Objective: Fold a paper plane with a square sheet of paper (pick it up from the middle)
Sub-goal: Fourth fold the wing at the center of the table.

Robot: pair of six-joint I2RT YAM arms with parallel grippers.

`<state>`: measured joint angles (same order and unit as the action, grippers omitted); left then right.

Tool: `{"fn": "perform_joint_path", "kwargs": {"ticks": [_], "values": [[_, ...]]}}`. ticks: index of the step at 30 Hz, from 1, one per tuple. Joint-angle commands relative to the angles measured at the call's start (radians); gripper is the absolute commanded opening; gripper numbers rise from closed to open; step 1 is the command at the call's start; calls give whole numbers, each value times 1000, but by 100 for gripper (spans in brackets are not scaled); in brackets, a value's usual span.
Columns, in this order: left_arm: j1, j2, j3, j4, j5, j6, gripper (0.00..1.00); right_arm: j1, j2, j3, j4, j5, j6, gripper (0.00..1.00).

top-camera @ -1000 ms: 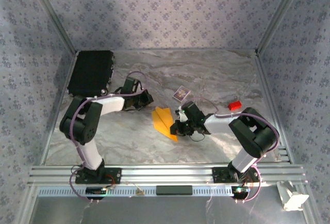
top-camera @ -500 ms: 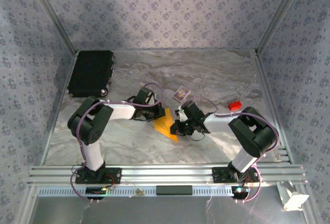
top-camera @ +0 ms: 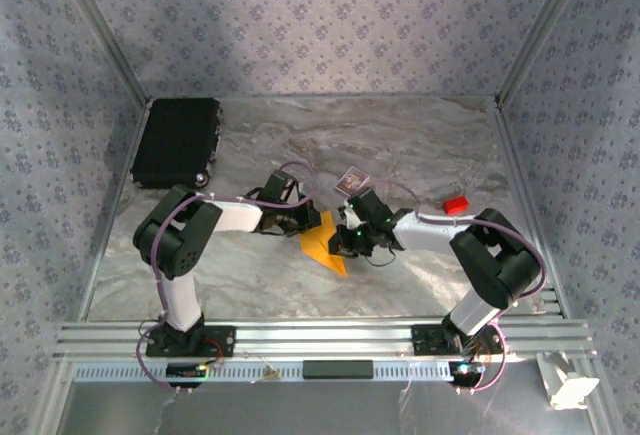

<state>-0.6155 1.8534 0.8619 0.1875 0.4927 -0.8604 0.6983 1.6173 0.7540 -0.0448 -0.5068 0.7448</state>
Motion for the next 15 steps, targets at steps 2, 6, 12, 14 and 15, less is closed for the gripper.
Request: {"fn": "perform_joint_path", "kwargs": {"ticks": [2,6,12,14,15], "values": [[0,47,-41,-54,-46,12,2,0,81,88,30,37,49,0],[0,39,-40,-54,-52,12,2,-5,165,140,40,38,54,0],[-1,50,-35,-59,-65,17,1,0,207,70,80,2,68,0],[-1,52,-41,-59,-77,19,0,1,189,44,83,5,67,0],[0,53,-47,-57,-86,16,0,0,175,27,88,8,69,1]]}}
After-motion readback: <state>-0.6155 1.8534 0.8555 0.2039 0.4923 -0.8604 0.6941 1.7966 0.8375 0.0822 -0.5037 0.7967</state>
